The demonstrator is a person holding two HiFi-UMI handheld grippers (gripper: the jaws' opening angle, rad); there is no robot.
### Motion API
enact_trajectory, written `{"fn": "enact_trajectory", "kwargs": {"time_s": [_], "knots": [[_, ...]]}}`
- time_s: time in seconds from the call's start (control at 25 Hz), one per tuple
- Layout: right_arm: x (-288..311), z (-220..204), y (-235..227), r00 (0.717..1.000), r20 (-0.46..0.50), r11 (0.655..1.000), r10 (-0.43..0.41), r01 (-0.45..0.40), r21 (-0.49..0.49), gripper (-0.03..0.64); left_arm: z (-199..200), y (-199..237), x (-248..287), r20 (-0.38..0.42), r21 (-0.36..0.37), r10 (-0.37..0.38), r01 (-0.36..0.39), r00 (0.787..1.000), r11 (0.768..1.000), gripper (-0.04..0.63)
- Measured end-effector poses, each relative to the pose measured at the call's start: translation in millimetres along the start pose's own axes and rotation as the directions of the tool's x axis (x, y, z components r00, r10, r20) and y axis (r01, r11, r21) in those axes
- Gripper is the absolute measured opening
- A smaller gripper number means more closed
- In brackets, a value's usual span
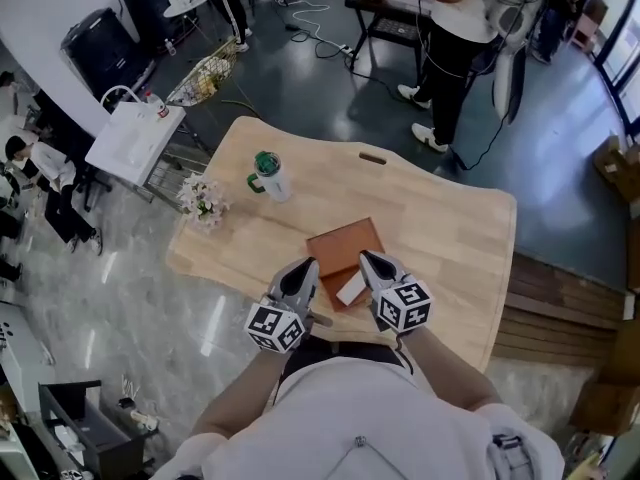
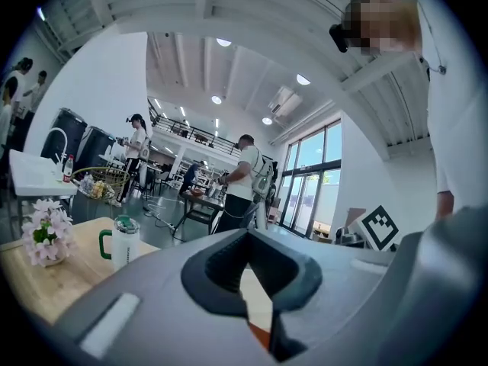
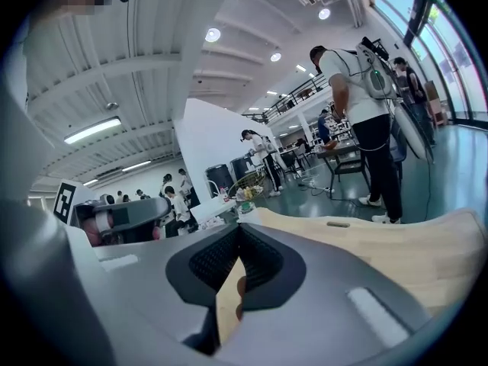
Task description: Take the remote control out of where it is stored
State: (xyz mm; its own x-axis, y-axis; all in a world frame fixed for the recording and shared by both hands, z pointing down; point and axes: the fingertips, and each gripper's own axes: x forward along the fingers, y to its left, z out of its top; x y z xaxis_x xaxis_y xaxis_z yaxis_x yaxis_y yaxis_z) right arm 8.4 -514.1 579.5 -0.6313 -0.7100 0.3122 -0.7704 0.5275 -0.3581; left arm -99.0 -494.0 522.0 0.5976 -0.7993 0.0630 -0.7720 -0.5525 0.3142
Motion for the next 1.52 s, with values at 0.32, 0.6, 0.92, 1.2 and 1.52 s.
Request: {"fn": "enact_trajectory", "kwargs": {"time_s": [0.32, 0.6, 0.92, 1.2, 1.52], "knots": [[28.0, -60.1, -42.8, 0.973, -0.153, 0.976, -0.170, 0.187, 0.108, 0.029, -36.9, 36.6, 24.2, -0.080, -0.044, -0.036, 0.033, 0.996, 0.999, 0.001], [39.6, -160.7, -89.0, 0.855, -0.409, 0.903, -0.320, 0.405, 0.140, 0.145, -105.4, 69.9, 32.2, -0.187, -0.135, -0.047, 0.021, 0.981, 0.991, 0.000], [55.1, -266.8, -122.4, 0.636, -0.697, 0.734, -0.332, 0.638, 0.233, 0.267, -160.3, 115.7, 31.5, -0.272, -0.202, -0.028, -0.028, 0.962, 0.979, 0.002], [55.4, -310.9, -133.2, 0.477, -0.833, 0.535, -0.282, 0.799, 0.276, 0.309, -175.3, 145.3, 30.0, -0.300, -0.222, -0.001, -0.069, 0.954, 0.973, 0.002], [69.1, -324.3, -141.3, 0.370, -0.887, 0.478, -0.276, 0.854, 0.207, 0.318, -187.7, 164.9, 32.2, -0.317, -0.247, 0.008, -0.091, 0.948, 0.965, 0.002]]}}
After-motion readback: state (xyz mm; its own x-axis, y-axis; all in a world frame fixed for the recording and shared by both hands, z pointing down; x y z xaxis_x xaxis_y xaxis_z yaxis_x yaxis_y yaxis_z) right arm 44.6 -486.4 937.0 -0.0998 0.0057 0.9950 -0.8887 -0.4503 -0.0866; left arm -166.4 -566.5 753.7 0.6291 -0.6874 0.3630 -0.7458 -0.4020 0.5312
